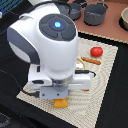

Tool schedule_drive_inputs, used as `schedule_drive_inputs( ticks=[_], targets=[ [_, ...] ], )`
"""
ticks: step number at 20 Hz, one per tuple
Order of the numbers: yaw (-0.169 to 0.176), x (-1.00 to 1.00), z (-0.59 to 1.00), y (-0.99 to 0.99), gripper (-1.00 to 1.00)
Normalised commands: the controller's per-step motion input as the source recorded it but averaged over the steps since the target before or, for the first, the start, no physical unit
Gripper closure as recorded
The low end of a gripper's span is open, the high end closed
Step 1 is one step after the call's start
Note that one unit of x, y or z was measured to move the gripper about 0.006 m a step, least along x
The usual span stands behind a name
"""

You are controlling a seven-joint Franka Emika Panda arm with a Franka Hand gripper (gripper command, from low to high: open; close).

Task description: Interact with the objects in diverse but meaningful ways.

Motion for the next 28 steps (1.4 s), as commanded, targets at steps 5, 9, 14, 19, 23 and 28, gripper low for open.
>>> schedule_drive_inputs(
  ticks=[5, 9, 14, 19, 23, 28],
  targets=[
    [0.024, -1.00, -0.05, 0.08, 1.00],
    [0.032, -1.00, -0.13, 0.03, 1.00],
    [0.026, -1.00, -0.14, 0.00, 1.00],
    [0.024, -1.00, -0.14, 0.00, 1.00],
    [0.017, -1.00, -0.15, 0.00, 1.00],
    [0.010, -1.00, -0.14, 0.00, 1.00]
  ],
)
